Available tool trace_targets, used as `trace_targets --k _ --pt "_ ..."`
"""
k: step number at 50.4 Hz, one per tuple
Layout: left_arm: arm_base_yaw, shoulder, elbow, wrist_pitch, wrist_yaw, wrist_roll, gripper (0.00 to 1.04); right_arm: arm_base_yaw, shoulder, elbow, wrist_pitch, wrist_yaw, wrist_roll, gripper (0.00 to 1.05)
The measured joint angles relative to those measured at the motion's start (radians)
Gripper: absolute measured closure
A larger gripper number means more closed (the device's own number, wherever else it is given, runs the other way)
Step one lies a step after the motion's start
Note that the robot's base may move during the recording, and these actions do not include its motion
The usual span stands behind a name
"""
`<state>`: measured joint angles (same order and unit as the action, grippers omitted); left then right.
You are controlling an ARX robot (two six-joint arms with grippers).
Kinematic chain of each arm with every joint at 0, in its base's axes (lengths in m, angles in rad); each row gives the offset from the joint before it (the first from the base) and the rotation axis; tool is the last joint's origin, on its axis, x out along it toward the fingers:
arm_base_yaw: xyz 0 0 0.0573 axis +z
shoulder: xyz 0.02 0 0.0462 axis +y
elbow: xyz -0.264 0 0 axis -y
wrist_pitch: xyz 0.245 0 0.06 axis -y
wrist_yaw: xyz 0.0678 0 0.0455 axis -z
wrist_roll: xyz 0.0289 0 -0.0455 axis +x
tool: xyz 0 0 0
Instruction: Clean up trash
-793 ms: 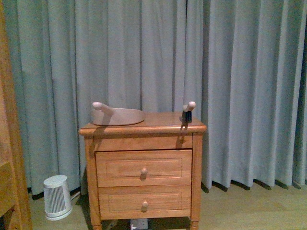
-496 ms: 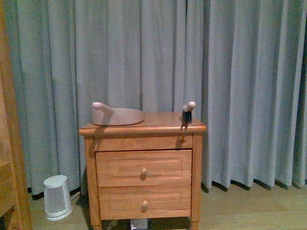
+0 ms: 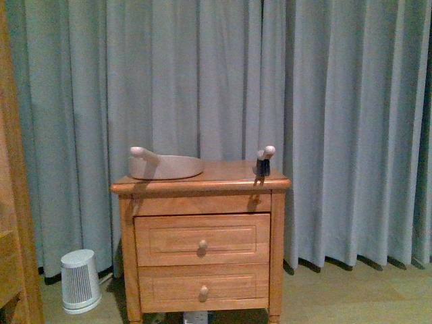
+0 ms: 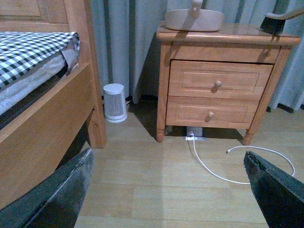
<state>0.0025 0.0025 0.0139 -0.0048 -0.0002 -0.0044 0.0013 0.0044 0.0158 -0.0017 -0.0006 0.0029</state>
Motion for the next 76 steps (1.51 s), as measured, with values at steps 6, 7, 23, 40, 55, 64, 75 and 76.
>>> trace_targets --k 6,7,23,40,55,64,75,76 --pt "0.000 0.000 0.000 0.000 0.000 0.000 0.08 0.000 0.000 0.000 0.000 0.000 0.000 0.07" --pt "0.000 0.000 0.000 0.000 0.000 0.000 0.08 0.000 0.000 0.000 0.000 0.000 0.000 0.07" --pt "0.000 0.000 0.000 0.000 0.000 0.000 0.08 0.000 0.000 0.000 0.000 0.000 0.000 0.07" --pt "0.000 0.000 0.000 0.000 0.000 0.000 0.08 0.000 0.000 0.000 0.000 0.000 0.000 0.07" --pt "0.000 0.000 0.000 0.000 0.000 0.000 0.08 0.000 0.000 0.000 0.000 0.000 0.000 0.07" --pt "0.000 0.000 0.000 0.000 0.001 0.000 0.08 0.000 0.000 0.000 0.000 0.001 0.000 0.07" --pt "0.000 0.000 0.000 0.000 0.002 0.000 0.08 0.000 0.000 0.000 0.000 0.000 0.000 0.07" --pt "0.000 0.000 0.000 0.000 0.002 0.000 0.08 0.000 0.000 0.000 0.000 -0.001 0.000 0.07"
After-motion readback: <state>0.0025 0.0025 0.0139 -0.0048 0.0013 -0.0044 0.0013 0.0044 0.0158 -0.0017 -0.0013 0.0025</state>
